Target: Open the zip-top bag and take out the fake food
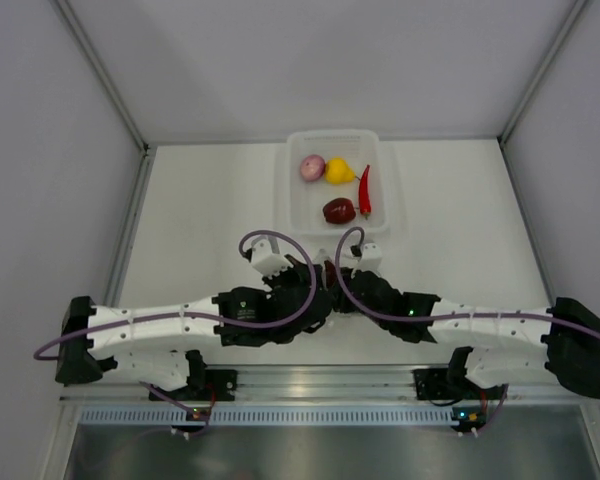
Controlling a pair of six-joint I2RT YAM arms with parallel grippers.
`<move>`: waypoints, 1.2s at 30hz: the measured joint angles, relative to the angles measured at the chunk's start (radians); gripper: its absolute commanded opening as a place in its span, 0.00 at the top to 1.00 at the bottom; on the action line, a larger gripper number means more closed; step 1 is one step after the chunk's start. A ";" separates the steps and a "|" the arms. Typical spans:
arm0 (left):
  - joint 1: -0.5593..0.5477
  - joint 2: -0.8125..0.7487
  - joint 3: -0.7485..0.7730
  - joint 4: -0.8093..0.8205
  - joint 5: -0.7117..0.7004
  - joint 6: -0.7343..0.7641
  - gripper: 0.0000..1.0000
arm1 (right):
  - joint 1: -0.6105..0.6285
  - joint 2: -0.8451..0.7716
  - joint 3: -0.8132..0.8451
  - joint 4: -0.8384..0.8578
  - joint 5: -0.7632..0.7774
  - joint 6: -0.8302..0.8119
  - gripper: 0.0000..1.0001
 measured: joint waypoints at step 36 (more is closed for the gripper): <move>-0.020 0.200 0.039 0.012 0.081 0.186 1.00 | -0.211 0.340 0.140 0.027 -0.124 0.013 0.37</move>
